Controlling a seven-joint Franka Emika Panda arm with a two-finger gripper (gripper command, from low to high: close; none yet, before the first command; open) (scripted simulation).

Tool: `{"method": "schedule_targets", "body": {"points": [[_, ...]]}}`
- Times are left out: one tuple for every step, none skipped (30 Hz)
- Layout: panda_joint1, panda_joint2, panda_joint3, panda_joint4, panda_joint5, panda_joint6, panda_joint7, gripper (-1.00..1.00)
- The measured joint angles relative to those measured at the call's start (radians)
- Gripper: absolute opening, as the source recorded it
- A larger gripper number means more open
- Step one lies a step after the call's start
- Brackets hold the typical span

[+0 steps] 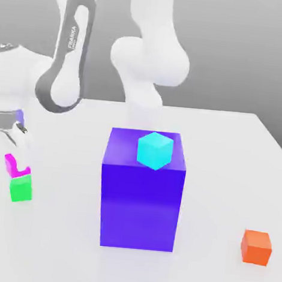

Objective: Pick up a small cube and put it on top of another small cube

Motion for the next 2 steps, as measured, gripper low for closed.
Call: {"method": "schedule_targets", "body": {"points": [[0.000, 0.000, 0.000, 0.000, 0.000, 0.000, 0.000, 1.00], [0.000, 0.000, 0.000, 0.000, 0.000, 0.000, 0.000, 1.00]]}}
